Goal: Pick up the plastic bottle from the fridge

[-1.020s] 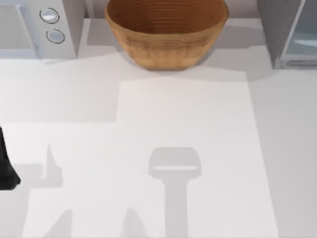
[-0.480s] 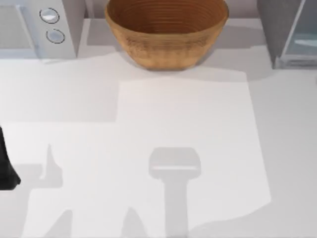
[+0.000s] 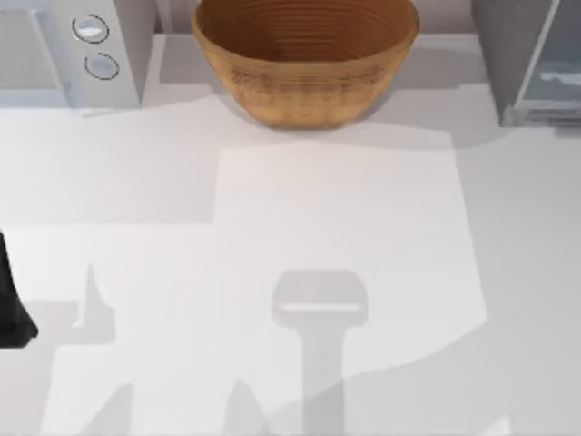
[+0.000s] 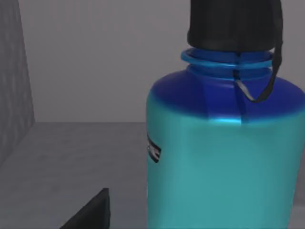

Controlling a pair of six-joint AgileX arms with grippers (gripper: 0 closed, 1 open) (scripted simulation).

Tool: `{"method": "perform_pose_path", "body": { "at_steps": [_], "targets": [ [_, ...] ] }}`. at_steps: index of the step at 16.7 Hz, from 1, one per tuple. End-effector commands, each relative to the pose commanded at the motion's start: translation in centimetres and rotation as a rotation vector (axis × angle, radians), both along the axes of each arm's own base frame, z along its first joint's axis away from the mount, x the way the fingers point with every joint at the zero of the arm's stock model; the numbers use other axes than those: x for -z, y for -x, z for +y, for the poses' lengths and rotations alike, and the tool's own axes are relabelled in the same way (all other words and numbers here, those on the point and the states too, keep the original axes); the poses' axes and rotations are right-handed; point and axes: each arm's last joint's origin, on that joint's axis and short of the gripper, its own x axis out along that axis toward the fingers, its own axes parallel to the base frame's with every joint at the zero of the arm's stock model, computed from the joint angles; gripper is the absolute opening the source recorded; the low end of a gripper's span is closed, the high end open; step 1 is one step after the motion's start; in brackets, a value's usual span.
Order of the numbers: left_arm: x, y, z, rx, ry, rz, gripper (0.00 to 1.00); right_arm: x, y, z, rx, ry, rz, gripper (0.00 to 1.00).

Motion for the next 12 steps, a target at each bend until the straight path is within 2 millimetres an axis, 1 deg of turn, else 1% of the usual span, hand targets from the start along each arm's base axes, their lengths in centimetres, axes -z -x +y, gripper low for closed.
{"method": "perform_pose_path", "body": {
  "at_steps": [2, 4, 9, 11, 12],
  "targets": [
    [0.0, 0.0, 0.0, 0.000, 0.000, 0.000, 1.00, -0.1, 0.1, -0.2, 0.002, 0.001, -0.002, 1.00],
    [0.0, 0.0, 0.0, 0.000, 0.000, 0.000, 1.00, 0.2, -0.7, -0.1, 0.000, -0.002, 0.007, 1.00],
    [0.0, 0.0, 0.0, 0.000, 0.000, 0.000, 1.00, -0.1, -4.6, -0.2, 0.000, 0.001, -0.006, 1.00],
    [0.0, 0.0, 0.0, 0.000, 0.000, 0.000, 1.00, 0.0, -5.7, -0.1, 0.000, 0.000, -0.002, 1.00],
    [0.0, 0.0, 0.0, 0.000, 0.000, 0.000, 1.00, 0.0, -6.0, -0.1, 0.000, 0.000, 0.000, 1.00]
  ]
}}
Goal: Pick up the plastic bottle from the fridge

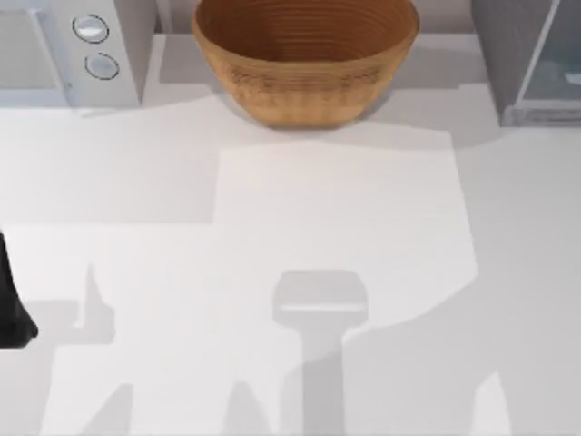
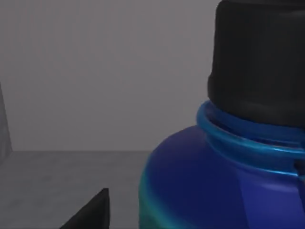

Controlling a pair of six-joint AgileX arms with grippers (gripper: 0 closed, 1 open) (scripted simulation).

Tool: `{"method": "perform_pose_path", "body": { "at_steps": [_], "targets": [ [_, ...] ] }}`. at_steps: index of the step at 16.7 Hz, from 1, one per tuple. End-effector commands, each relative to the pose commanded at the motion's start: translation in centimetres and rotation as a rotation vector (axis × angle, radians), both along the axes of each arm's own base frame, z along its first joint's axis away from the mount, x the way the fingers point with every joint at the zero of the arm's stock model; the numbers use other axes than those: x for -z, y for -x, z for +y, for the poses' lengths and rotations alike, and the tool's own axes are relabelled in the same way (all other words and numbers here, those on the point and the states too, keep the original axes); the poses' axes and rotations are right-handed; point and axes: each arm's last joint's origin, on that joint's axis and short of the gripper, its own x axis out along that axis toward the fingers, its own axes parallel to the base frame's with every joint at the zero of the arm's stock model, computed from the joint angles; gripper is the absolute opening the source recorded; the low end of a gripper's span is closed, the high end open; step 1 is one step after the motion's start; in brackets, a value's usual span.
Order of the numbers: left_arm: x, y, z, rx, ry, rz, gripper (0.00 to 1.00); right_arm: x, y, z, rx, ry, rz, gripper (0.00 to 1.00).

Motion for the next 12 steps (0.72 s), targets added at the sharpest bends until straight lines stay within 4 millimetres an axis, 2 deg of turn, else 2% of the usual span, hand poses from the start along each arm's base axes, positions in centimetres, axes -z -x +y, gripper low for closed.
{"method": "perform_pose_path", "body": {
  "at_steps": [4, 12],
  "targets": [
    [0.00, 0.00, 0.00, 0.000, 0.000, 0.000, 1.00, 0.00, -0.04, 0.01, 0.000, 0.000, 0.000, 1.00],
    [0.00, 0.00, 0.00, 0.000, 0.000, 0.000, 1.00, 0.00, -0.04, 0.01, 0.000, 0.000, 0.000, 0.40]
  ]
}}
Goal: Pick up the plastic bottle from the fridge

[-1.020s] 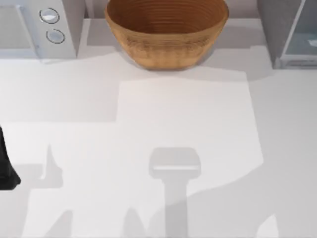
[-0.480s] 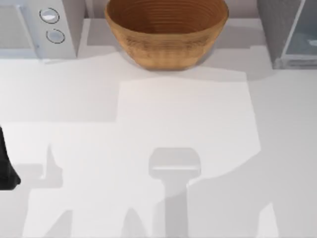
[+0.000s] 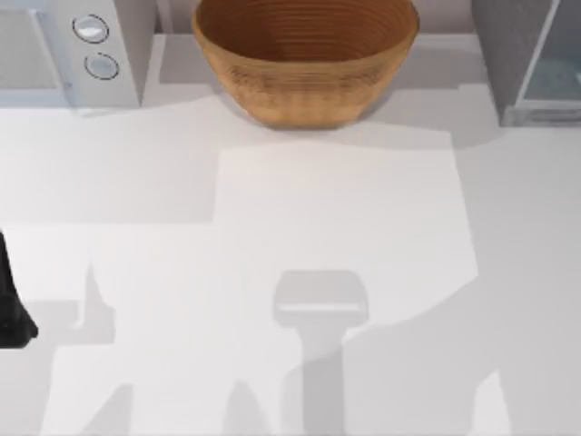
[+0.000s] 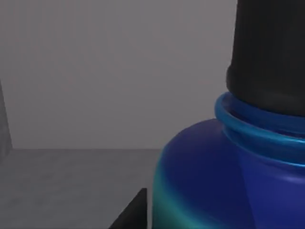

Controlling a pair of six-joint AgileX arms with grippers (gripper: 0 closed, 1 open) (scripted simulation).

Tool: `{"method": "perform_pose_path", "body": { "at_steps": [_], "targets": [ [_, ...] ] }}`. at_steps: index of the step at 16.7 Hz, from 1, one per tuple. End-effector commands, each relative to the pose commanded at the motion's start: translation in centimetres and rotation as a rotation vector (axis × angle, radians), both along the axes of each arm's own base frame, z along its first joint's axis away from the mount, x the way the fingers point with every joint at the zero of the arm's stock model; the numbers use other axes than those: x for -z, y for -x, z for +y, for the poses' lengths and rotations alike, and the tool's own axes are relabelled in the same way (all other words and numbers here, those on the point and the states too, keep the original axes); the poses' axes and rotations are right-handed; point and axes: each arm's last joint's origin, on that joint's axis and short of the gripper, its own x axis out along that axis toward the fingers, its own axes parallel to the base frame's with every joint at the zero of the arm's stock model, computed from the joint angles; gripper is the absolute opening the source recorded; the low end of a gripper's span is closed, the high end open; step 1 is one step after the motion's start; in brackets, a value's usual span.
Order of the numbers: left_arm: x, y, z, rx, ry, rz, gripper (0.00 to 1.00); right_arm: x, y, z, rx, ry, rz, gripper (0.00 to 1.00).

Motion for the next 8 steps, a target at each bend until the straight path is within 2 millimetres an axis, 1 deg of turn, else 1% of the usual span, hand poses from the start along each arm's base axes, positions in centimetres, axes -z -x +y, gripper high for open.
{"method": "perform_pose_path", "body": {
  "at_steps": [5, 6, 8],
  "targets": [
    [0.00, 0.00, 0.00, 0.000, 0.000, 0.000, 1.00, 0.00, 0.00, 0.00, 0.000, 0.000, 0.000, 0.02],
    [0.00, 0.00, 0.00, 0.000, 0.000, 0.000, 1.00, 0.00, 0.00, 0.00, 0.000, 0.000, 0.000, 0.00],
    [0.00, 0.00, 0.00, 0.000, 0.000, 0.000, 1.00, 0.00, 0.00, 0.00, 0.000, 0.000, 0.000, 0.00]
  ]
}}
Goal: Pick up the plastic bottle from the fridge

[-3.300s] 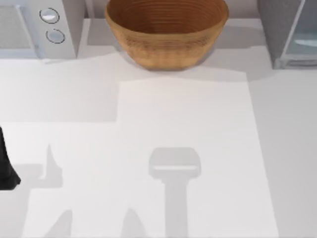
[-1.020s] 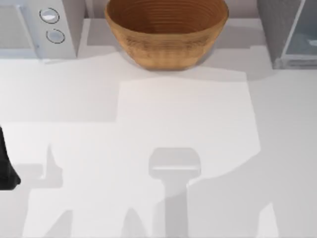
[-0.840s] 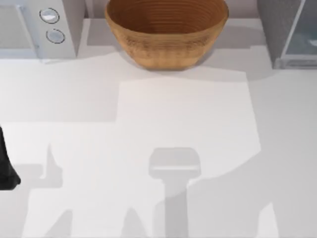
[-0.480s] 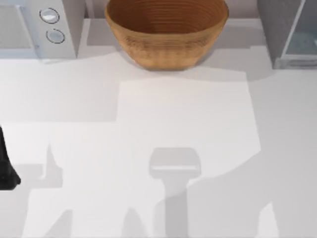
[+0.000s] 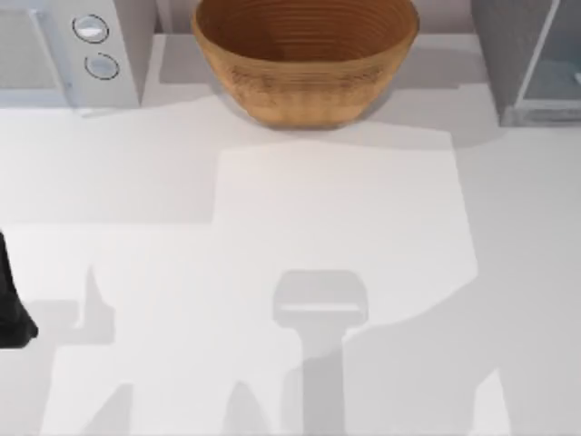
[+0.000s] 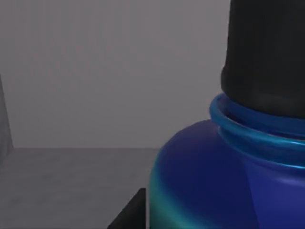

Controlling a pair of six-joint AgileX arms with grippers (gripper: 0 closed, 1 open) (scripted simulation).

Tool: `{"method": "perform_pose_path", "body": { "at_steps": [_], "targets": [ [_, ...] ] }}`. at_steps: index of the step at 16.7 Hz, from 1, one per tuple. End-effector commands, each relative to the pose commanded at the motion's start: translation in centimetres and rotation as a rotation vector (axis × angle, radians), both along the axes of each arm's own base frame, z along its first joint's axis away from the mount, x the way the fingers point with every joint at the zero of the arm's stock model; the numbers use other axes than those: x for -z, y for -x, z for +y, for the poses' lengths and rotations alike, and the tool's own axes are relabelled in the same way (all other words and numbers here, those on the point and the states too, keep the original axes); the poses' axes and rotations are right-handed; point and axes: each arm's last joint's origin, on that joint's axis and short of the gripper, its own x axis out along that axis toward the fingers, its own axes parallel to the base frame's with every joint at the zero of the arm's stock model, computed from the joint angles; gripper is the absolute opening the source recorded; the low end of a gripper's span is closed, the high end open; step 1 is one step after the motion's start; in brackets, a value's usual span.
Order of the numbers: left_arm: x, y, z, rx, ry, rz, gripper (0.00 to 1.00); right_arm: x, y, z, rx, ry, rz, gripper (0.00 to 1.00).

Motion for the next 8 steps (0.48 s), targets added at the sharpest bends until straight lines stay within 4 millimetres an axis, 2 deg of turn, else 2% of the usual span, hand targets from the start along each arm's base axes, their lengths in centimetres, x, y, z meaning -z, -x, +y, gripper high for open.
{"method": "perform_pose_path", "body": {
  "at_steps": [6, 8],
  "targets": [
    [0.00, 0.00, 0.00, 0.000, 0.000, 0.000, 1.00, -0.06, 0.04, -0.16, 0.003, -0.001, -0.001, 0.00],
    [0.00, 0.00, 0.00, 0.000, 0.000, 0.000, 1.00, -0.68, 0.01, -0.14, 0.002, -0.001, -0.002, 0.00]
  ]
}}
